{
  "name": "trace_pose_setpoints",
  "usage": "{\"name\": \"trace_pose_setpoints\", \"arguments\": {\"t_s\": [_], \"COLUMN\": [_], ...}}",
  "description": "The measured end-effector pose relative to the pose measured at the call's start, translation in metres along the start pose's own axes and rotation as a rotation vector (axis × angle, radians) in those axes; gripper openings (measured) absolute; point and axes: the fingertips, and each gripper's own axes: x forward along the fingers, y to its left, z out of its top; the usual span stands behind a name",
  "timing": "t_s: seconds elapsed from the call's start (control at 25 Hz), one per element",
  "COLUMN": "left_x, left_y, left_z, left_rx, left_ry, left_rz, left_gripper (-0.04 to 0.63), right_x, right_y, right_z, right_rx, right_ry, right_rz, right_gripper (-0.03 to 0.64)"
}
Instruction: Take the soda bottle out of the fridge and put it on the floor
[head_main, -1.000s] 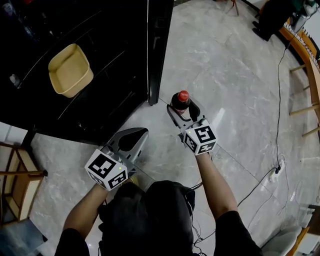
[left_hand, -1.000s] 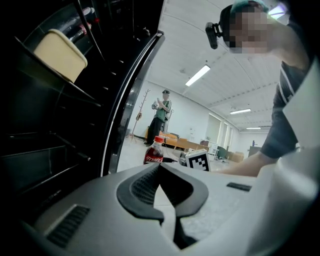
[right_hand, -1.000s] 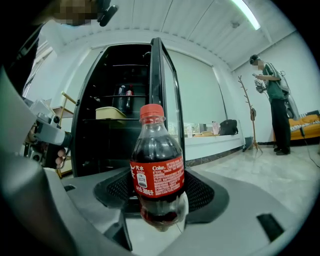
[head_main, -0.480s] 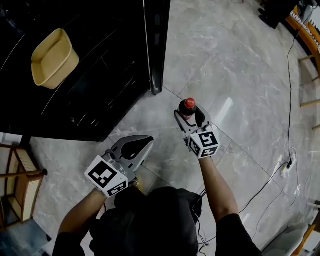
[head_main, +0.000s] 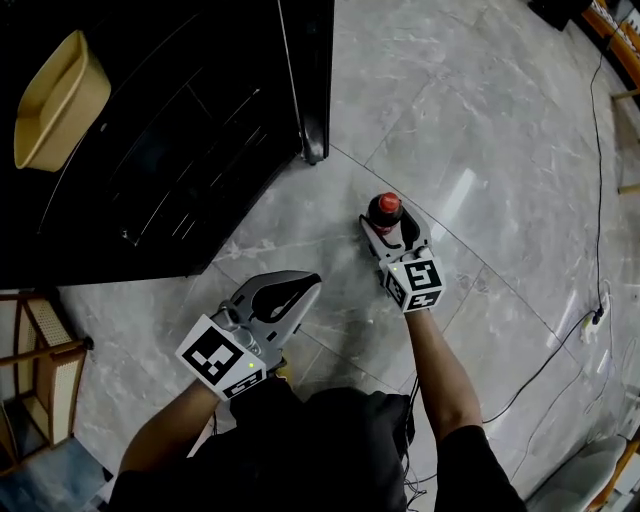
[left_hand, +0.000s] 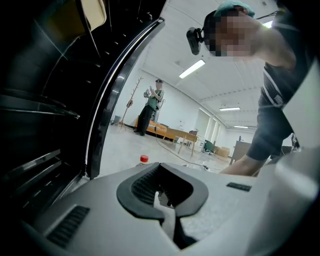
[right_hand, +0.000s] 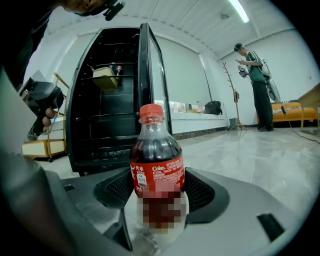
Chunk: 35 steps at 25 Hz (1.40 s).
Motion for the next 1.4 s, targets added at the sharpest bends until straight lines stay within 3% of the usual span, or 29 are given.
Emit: {"name": "trace_pose_setpoints", "arguments": {"t_s": [0.6,1.4], "left_x": [0.013,0.019], "left_y": [0.006,0.005], "left_z": [-0.042,-0.051], "left_rx": [-0.049,-0.071], "left_ry": [0.035,0.047], "left_rz": [0.019,0.038], "left_gripper": [0.006,0.006], "right_x": [-0.004,-0.011], "right_y": [-0.023,-0.024], "right_z": [-0.044,-0.055], "right_rx": [0.065,0.003], "right_ry": [-0.039,-0.066], "right_rz": [-0.051,-0.037], "right_gripper": [0.321,0.321]}}
